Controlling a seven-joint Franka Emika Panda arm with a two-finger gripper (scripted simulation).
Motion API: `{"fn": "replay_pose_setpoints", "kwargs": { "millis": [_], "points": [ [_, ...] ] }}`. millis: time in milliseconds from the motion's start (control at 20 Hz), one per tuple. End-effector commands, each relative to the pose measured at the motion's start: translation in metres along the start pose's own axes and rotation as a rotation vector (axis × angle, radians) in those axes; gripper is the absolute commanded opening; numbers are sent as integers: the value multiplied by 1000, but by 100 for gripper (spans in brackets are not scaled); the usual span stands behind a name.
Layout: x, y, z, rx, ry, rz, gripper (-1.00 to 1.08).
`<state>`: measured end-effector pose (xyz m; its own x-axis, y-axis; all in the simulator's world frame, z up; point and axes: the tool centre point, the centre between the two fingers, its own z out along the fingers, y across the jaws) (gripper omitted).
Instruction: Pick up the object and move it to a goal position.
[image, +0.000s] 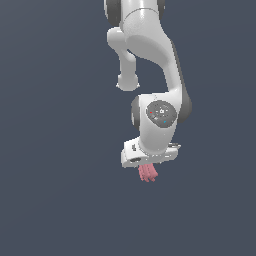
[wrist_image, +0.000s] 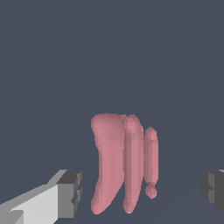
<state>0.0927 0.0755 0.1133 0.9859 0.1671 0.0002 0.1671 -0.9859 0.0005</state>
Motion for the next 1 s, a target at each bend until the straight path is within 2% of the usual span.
{"fn": "replay_pose_setpoints", "kwargs": {
  "millis": [0,400,750,800,950],
  "points": [
    [0,0,5,0,-1,0,100],
    [-1,0,45,0,0,-1,100],
    [1,0,49,0,0,-1,100],
    [1,0,49,0,0,-1,-100],
    [1,0,49,0,0,-1,-100]
  ]
}}
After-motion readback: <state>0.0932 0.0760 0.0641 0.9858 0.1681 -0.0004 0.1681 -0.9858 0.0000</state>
